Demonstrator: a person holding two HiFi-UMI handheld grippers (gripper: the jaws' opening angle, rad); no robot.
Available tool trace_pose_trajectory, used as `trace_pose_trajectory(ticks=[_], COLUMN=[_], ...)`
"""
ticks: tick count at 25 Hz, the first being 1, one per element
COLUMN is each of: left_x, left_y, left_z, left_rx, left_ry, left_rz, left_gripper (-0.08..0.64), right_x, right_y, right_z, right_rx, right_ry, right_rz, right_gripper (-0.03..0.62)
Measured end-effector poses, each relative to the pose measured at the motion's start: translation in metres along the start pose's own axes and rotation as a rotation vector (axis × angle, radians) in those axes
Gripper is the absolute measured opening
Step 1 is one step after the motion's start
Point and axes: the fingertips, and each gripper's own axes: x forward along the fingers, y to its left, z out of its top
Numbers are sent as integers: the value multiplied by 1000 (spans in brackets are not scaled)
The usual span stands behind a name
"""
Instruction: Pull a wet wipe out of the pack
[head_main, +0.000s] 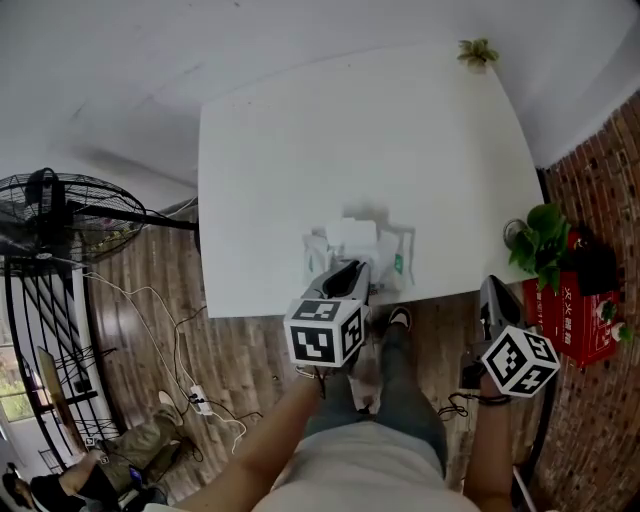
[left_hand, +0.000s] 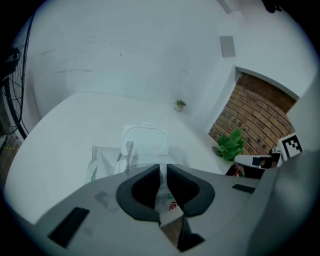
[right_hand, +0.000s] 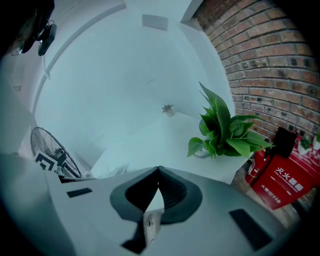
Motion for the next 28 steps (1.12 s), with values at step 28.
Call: trace_pose_trajectory(ticks=[28], left_x=[-13], left_y=[-6], left_z=[17], left_rx=[14], left_ry=[1], left_rz=[-22], left_gripper=[11], right_x=[-6], right_y=[6], right_z=[19], right_rx=[5], right_ry=[-53], right_rz=[0], right_gripper=[2])
